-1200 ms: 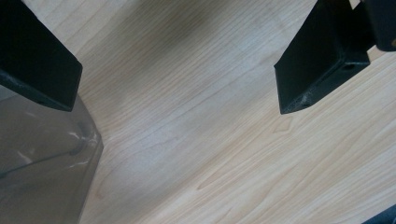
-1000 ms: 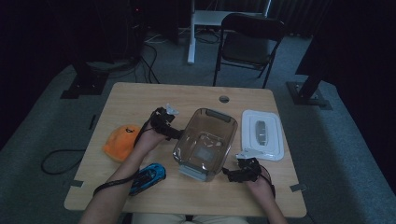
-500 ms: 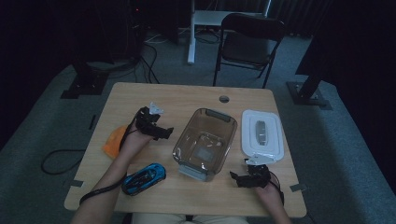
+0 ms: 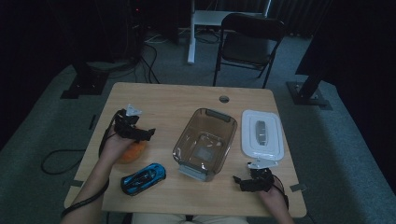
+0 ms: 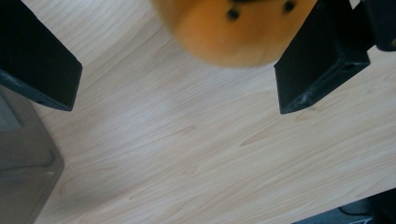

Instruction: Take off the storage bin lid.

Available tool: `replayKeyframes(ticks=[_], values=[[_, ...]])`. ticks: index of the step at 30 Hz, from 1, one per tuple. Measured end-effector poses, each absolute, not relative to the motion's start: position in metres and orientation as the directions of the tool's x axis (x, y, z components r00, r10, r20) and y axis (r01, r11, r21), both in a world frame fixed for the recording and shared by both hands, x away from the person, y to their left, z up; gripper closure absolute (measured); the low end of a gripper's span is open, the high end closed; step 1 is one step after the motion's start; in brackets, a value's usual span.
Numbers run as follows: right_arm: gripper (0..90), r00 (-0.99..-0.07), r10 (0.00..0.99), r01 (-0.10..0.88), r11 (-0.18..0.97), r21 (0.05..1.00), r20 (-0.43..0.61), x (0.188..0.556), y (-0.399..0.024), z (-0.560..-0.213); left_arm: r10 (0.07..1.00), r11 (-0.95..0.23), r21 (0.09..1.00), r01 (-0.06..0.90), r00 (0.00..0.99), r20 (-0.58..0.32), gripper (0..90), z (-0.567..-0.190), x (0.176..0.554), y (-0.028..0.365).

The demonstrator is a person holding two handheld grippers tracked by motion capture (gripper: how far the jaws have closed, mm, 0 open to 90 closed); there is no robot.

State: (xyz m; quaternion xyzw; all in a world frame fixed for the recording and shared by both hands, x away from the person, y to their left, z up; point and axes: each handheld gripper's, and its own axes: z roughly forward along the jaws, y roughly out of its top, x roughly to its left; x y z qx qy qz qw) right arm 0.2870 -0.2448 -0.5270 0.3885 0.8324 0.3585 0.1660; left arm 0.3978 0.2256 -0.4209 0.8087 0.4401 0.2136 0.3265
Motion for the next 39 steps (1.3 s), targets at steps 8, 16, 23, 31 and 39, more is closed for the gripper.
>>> replayKeyframes(ticks=[8,16,23,31,39], values=[[12.7,-0.635,0.772,0.534,0.438,0.723,0.002,0.286,-0.246,-0.527,0.867,-0.435,0.655,0.618,0.484,0.119,1.3,-0.416,0.381,0.252],[12.5,-0.635,0.772,0.535,0.438,0.723,0.003,0.286,-0.246,-0.527,0.869,-0.451,0.598,0.663,0.480,0.124,1.3,-0.431,0.368,0.271],[12.6,-0.635,0.773,0.535,0.437,0.723,0.003,0.286,-0.246,-0.527,0.888,-0.419,0.574,0.704,0.450,0.095,1.3,-0.452,0.366,0.278],[12.6,-0.635,0.773,0.535,0.437,0.723,0.003,0.286,-0.246,-0.527,0.906,-0.384,0.563,0.732,0.416,0.076,0.3,-0.468,0.370,0.281],[12.6,-0.634,0.773,0.536,0.436,0.723,0.003,0.286,-0.246,-0.527,0.899,-0.397,0.540,0.742,0.432,0.068,36.8,-0.461,0.367,0.285]])
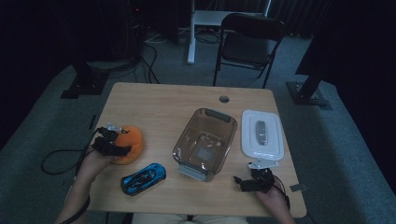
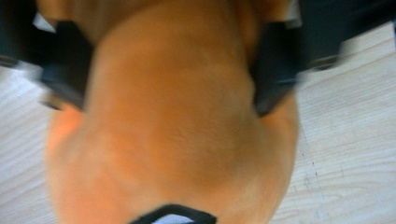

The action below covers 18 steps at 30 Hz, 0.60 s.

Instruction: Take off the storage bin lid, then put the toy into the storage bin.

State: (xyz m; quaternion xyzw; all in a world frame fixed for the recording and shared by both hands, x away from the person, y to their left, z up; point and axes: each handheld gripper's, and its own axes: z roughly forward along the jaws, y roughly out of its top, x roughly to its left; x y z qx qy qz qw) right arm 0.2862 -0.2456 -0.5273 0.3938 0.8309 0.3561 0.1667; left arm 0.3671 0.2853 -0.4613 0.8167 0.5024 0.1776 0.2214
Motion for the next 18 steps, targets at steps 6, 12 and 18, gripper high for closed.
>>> replayKeyframes(ticks=[6,12,18], values=[[12.6,-0.634,0.773,0.536,0.436,0.723,0.004,0.286,-0.246,-0.527,0.900,-0.377,0.586,0.717,0.434,0.049,55.8,-0.448,0.365,0.289],[12.6,-0.634,0.773,0.536,0.436,0.723,0.005,0.286,-0.246,-0.527,0.903,-0.373,0.608,0.701,0.424,0.065,60.0,-0.439,0.366,0.289],[12.6,-0.631,0.776,0.537,0.434,0.723,0.004,0.286,-0.246,-0.527,0.894,-0.377,0.637,0.672,0.444,0.061,60.1,-0.421,0.366,0.282]])
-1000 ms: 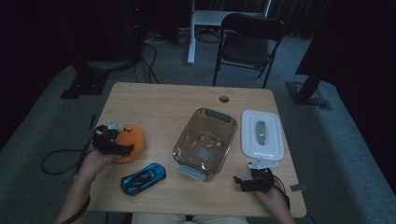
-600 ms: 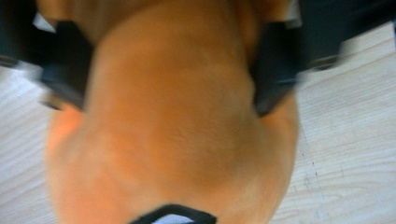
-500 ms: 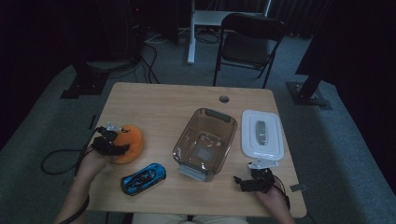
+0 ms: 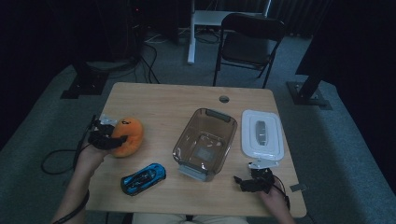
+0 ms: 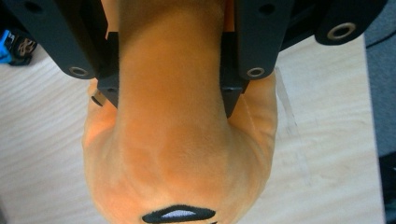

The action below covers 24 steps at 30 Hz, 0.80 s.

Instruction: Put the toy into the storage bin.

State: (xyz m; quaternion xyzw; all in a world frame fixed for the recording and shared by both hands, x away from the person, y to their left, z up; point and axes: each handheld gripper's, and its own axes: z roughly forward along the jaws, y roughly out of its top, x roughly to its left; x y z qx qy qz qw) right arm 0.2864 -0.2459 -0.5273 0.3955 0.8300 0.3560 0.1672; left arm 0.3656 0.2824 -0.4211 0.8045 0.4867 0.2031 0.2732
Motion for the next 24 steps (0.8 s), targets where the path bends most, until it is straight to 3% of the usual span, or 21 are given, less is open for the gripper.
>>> replayKeyframes(ticks=[24], values=[[12.6,-0.626,0.780,0.541,0.430,0.723,0.004,0.286,-0.246,-0.527,0.812,-0.460,0.700,0.546,0.577,0.084,60.0,-0.359,0.379,0.226]])
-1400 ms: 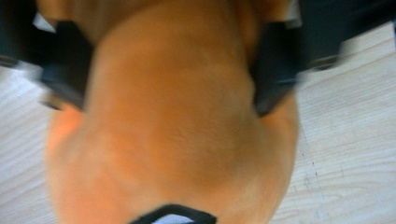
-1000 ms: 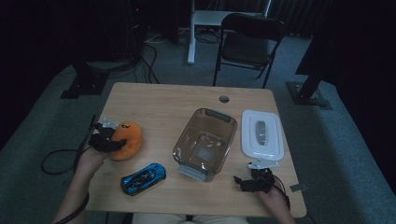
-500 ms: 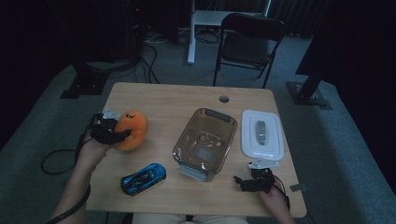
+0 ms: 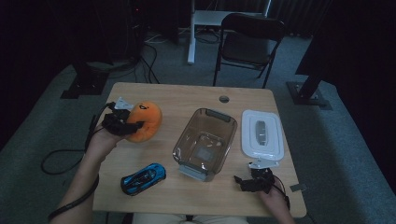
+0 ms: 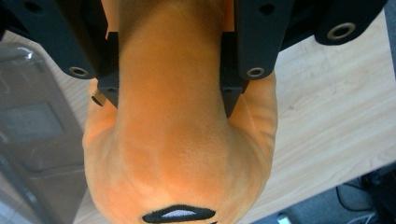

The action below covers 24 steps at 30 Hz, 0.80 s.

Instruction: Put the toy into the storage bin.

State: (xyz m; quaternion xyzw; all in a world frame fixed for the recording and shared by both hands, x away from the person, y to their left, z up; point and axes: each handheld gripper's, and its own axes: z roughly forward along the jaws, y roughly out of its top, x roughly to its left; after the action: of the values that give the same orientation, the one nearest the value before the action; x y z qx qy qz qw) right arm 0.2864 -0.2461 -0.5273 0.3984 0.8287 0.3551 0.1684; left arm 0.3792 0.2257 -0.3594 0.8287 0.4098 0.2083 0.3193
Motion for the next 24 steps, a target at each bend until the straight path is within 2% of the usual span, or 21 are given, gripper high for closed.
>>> replayKeyframes(ticks=[24], values=[[12.6,-0.626,0.780,0.540,0.429,0.724,0.004,0.286,-0.246,-0.527,0.721,-0.543,0.715,0.441,0.681,0.128,59.9,-0.317,0.400,0.152]])
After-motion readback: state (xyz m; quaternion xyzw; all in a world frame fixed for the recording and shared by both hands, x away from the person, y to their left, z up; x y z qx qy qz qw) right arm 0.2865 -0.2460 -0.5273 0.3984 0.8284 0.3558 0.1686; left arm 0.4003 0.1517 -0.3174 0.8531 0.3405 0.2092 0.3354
